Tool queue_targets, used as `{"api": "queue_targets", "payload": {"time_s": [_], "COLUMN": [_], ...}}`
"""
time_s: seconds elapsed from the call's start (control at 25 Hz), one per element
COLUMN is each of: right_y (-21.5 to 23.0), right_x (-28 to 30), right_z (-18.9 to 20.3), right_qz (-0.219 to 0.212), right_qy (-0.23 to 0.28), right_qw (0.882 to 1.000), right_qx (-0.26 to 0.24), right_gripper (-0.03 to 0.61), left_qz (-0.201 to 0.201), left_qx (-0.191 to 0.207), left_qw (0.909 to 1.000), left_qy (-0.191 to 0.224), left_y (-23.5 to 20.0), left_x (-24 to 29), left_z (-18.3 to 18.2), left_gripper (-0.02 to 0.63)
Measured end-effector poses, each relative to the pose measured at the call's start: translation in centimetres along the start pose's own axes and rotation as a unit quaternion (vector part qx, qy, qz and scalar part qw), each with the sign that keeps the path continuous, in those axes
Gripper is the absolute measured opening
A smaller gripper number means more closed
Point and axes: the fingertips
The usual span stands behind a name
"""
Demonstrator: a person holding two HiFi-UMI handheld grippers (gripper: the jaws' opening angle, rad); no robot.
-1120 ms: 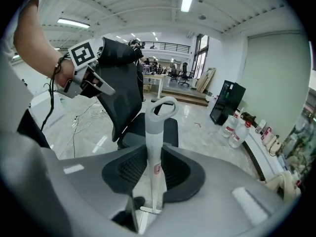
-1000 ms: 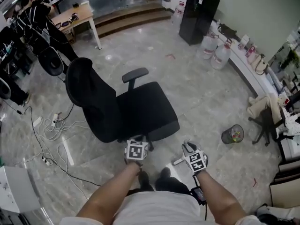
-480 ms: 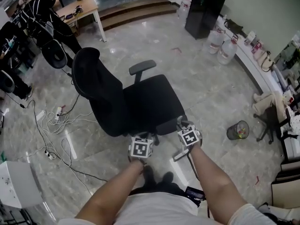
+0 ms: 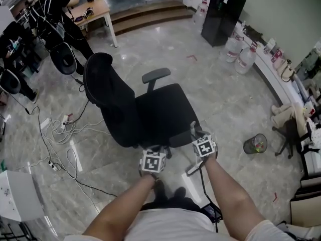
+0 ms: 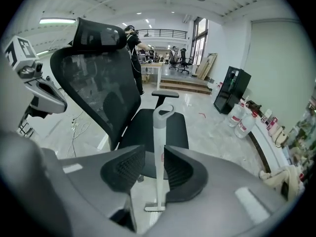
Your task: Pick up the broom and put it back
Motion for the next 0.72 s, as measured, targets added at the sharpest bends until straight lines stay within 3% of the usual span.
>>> {"api": "queue_targets", "payload": {"time_s": [0.12,0.32,0.72], "right_y": [-0.5,-1.8,-2.1], "right_x": [-2.5,-11.1,-28.6], "right_z": [-1.3,-5.0,-7.4], "right_qz": [-0.001,-0.017,-0.093], "right_qy": [0.028,0.128,0.243], "right_qw": [1.0,0.991,0.963], "right_qx": [0.013,0.019,0.066], "right_gripper": [0.1,0.003,0.002], "left_qz": [0.006,0.018,0.016], "left_qx": [0.002,0.016,0.027], "left_qw": [1.0,0.9982,0.9797], "left_qy": [0.007,0.055,0.198], "left_y": [1.0,4.8,19.8], "left_x": [-0.1,-3.4,-12.0], "left_z": [-0.7,-4.8,-13.4], "left_gripper": [0.007,0.008,0.008]}}
Point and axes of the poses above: the fingertips, and each gripper's own axes: x forward along the fingers, y to its right, z out of its underside, and after that the axes turned 3 degrees about x, right-handed
